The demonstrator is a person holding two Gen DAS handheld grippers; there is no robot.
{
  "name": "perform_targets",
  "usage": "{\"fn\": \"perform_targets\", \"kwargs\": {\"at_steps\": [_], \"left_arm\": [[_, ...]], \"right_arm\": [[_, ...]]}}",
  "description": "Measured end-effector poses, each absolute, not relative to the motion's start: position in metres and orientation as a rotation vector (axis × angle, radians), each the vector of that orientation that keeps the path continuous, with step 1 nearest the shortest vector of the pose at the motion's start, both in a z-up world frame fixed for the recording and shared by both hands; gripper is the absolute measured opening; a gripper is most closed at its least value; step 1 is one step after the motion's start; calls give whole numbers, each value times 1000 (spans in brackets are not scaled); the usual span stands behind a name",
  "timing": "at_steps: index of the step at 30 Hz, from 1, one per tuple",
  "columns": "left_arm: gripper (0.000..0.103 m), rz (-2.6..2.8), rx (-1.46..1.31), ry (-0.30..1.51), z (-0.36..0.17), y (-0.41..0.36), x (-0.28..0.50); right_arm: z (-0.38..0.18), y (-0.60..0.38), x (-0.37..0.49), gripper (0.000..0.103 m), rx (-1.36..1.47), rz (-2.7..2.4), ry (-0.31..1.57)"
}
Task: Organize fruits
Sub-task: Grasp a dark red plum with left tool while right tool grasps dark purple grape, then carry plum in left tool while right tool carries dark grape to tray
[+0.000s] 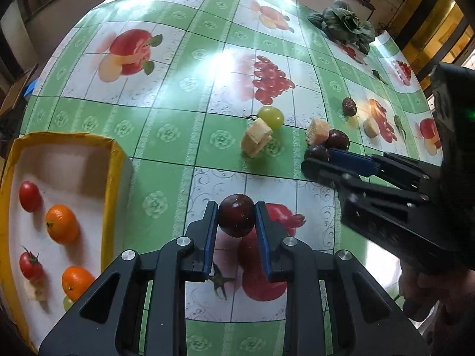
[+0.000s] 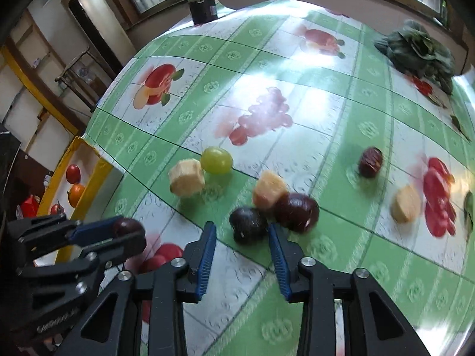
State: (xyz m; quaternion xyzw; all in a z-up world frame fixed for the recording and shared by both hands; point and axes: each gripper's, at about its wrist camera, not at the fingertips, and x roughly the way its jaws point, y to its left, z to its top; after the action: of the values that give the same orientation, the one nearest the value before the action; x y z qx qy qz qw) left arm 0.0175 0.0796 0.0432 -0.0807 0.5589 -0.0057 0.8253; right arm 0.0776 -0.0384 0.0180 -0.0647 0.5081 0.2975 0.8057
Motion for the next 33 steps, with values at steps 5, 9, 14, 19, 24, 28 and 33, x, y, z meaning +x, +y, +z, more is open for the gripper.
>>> {"fn": "perform_targets", "kwargs": {"at_steps": [5,9,14,19,24,28,33], "left_arm": [[24,-4,-181,1180,48,81,13],[24,-12,-178,1162,58,75,9],[24,-48,-151,1150,67,54,3],[24,-88,-93,1136,75,26,-3],[24,-121,-34,1112,83,-2,-10],[24,-125,4,1084,89,-13,-18],[24,-111,22,1058,97,-16,-28]], "right_arm": [[23,-47,76,23,-149,628,1106],[38,-68,61,23,-139,611,1076],[55,-107,38,23,-90,555,1056],[65,-137,20,23,-57,489,1050],[73,-156,3,23,-33,453,1041],[80,-162,-13,23,-34,451,1026],[88,-159,-26,23,-46,460,1011]]}}
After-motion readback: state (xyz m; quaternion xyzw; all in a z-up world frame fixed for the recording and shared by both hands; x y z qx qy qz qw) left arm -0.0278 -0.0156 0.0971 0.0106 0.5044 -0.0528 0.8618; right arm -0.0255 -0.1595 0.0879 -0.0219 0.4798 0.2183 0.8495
